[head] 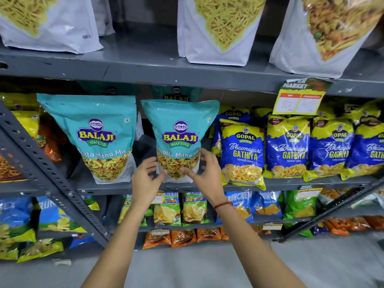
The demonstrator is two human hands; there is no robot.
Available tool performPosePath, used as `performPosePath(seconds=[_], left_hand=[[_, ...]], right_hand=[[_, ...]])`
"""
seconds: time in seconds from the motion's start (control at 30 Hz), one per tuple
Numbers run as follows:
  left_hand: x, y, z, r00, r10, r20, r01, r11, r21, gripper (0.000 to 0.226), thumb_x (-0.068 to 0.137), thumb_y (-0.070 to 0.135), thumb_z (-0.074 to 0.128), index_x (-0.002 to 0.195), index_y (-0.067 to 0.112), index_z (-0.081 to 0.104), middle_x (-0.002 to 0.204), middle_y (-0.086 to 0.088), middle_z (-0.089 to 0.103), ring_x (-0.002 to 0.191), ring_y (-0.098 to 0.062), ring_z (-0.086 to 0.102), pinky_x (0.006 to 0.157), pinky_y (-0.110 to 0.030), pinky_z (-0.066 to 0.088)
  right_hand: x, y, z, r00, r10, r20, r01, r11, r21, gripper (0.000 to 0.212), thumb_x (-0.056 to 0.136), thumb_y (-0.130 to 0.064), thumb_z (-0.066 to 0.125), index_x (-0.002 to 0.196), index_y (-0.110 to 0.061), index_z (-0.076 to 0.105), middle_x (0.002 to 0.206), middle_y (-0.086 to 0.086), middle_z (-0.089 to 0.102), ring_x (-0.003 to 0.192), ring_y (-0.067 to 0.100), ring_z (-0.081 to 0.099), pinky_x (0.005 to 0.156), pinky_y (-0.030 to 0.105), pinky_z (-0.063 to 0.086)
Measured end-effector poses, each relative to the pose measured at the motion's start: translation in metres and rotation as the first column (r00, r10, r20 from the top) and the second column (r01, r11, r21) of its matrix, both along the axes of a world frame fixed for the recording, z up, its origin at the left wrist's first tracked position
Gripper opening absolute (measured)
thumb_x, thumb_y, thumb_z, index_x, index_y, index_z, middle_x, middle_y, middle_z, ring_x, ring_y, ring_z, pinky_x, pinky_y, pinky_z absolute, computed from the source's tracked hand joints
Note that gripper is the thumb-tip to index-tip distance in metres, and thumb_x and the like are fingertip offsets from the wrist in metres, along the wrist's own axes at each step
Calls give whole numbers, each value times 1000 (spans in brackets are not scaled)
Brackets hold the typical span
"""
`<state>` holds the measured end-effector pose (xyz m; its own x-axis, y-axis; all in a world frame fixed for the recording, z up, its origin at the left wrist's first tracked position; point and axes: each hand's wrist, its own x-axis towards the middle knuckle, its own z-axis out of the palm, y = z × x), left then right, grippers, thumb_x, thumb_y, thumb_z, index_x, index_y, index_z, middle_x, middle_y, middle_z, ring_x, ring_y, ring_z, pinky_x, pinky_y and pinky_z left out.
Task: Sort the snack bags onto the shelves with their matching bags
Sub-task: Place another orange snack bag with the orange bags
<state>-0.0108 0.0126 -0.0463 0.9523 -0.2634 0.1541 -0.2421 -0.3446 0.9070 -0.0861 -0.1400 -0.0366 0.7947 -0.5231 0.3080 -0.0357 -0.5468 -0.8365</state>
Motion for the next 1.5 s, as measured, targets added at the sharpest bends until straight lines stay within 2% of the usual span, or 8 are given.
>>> performPosePath(seconds=[0.2,0.53,0.67,0.8,0.9,1.03,1.17,1.5], left_hand=[[-39,-23,138,961,-127,245,189,949,-252,25,79,11,69,101,19,62,94,4,67,76,6,62,66,-6,47],[-65,-114,299,777,-221,589,440,860,-258,25,75,20,68,99,22,59,91,7,63,81,0,59,67,-9,49],[-61,-161,306,731,-360,579,479,876,-60,52,73,17,73,120,9,52,113,1,57,99,-9,55,80,-11,47],[-61,-192,303,758,-441,480,479,876,49,85,61,44,73,132,13,39,134,-9,52,122,-26,48,104,-40,39],[-62,-207,299,851,-431,301,439,897,46,94,70,23,77,142,10,18,146,-7,37,130,-25,39,90,-25,35],[-50,-216,290,871,-443,214,428,897,112,92,67,23,79,139,11,24,143,-8,42,126,-27,44,88,-29,37],[-47,-217,287,882,-399,252,381,917,120,95,58,26,85,135,9,32,138,-9,48,121,-27,49,85,-29,39],[-74,-261,298,816,-470,337,454,881,131,94,60,26,84,135,7,32,139,-12,48,123,-27,49,89,-27,40]], right_hand=[[-44,2,134,904,58,424,29,981,-194,32,79,-18,75,107,-10,63,104,-3,58,99,12,58,76,28,53],[-86,-91,270,712,-45,701,346,891,-294,23,82,-16,71,101,-8,63,96,1,60,92,16,59,75,39,54],[-88,-139,285,718,-156,678,462,836,-297,36,80,-21,72,110,-5,59,106,11,61,101,26,57,86,44,49],[-91,-171,288,816,-228,531,374,908,-186,75,77,-26,78,137,-6,39,135,15,47,122,15,42,98,16,29],[-89,-186,283,928,-154,340,161,987,8,97,76,-34,77,149,-21,14,156,5,27,140,19,30,106,25,29],[-87,-195,276,991,-62,116,50,994,102,105,78,-39,74,151,-15,1,160,5,13,146,24,19,112,36,27],[-87,-200,273,983,-70,171,56,995,82,93,75,-35,78,146,-14,23,141,-2,41,136,18,34,100,27,31],[-114,-254,277,965,-118,234,105,992,67,86,67,-37,83,137,-17,38,134,0,54,124,18,50,100,30,41]])
